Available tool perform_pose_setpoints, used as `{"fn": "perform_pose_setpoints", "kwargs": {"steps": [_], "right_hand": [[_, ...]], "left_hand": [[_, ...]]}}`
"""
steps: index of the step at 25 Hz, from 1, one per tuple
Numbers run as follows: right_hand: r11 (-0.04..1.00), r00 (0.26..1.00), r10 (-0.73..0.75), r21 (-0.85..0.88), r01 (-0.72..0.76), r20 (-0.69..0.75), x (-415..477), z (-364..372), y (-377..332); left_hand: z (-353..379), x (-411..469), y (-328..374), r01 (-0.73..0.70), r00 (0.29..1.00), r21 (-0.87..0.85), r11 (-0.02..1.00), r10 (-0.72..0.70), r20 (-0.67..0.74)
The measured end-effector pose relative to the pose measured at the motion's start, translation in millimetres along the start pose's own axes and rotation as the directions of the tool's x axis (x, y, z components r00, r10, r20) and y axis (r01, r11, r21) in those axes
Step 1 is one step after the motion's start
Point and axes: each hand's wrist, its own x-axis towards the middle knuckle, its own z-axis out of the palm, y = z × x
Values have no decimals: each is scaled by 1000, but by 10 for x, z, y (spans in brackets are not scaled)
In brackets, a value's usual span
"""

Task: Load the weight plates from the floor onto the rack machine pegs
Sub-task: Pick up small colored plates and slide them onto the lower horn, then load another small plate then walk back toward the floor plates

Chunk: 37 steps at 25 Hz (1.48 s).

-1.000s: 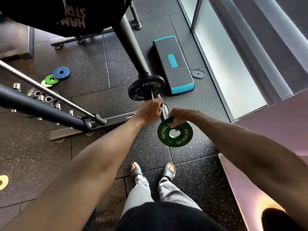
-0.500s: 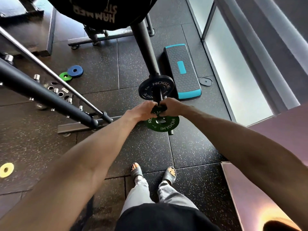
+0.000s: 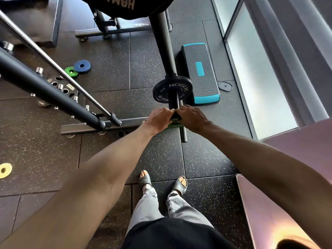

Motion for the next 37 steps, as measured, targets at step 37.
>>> {"fn": "perform_pose_setpoints", "kwargs": {"steps": [37], "right_hand": [[532,299,-589,82,843,751,1206,1987,-6086]], "left_hand": [[761,-5508,-2675,846,118,-530,-54,-951,285]]}}
